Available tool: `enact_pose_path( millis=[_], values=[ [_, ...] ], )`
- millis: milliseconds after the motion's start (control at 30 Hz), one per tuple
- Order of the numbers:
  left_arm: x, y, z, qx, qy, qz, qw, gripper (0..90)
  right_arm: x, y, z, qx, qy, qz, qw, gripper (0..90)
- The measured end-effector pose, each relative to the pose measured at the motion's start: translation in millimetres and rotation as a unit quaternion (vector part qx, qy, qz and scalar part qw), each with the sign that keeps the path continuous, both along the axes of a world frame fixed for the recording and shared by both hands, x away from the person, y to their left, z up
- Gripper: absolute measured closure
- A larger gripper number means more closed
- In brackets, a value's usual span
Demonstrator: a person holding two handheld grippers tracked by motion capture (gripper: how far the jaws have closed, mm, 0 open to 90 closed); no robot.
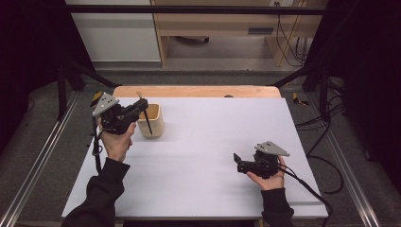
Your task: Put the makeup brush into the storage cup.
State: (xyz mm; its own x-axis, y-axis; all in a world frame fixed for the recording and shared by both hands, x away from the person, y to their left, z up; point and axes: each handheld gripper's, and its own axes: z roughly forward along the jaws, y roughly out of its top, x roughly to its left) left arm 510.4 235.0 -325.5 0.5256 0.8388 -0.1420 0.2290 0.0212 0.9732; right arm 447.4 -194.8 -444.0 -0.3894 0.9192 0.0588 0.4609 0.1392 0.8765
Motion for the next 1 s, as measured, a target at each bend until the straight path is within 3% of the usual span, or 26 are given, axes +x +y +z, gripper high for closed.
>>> enact_pose_path(
  millis=[533,1000],
  values=[
    [22.7,5.9,17.5,-0.002,-0.005,0.022,0.9998,82.6,0.8,-1.9,-0.2,0.002,0.001,-0.003,1.0,3.8],
    [41.7,3.6,11.5,-0.001,-0.006,0.04,0.9992,82.6,0.2,-3.9,1.6,0.004,-0.003,-0.004,1.0,3.7]
  ],
)
